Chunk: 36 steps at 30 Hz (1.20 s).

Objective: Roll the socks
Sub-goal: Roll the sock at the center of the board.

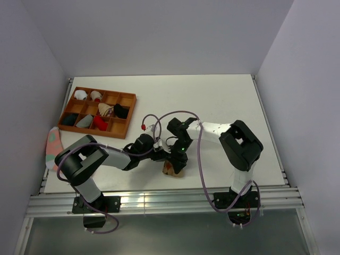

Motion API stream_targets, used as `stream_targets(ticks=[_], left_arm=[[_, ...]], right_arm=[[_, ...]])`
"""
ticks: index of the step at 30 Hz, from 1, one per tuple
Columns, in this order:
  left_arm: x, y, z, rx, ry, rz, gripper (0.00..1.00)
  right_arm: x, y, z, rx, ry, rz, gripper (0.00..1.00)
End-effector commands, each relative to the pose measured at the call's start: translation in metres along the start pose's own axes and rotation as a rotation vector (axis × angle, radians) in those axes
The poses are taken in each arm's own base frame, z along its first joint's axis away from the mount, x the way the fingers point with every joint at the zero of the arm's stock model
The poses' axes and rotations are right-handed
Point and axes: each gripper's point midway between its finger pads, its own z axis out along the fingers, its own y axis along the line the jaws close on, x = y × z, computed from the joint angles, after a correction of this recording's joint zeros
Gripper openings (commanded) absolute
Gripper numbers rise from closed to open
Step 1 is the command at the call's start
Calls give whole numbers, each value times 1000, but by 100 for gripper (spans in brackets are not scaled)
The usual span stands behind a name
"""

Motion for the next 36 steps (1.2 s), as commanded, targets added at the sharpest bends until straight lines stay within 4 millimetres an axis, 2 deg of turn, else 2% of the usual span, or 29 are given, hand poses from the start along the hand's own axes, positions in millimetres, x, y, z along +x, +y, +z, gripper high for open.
stream_targets(ticks=[1,5,10,18,20,24,31,36], left_arm=[[17,26,-14,-49,15,89,36],[16,27,-21,8,9,40,40],[17,40,-15,-23,32,-13,37],[10,39,-22,53,2,-122,41],[9,46,-24,50,-1,-152,41],[5,41,-28,88,-26,-159,41],[-7,30,-46,137,-102,-114,42],[-13,26,-67,174,-178,-78,41]], right_arm=[[38,-36,12,122,127,270,20],[39,-38,12,123,127,284,20],[40,-40,11,139,125,275,19],[39,-37,12,131,121,273,19],[39,-38,11,133,120,274,18],[42,-37,12,127,130,277,18],[42,-38,13,116,141,292,18],[31,-36,8,101,131,300,18]])
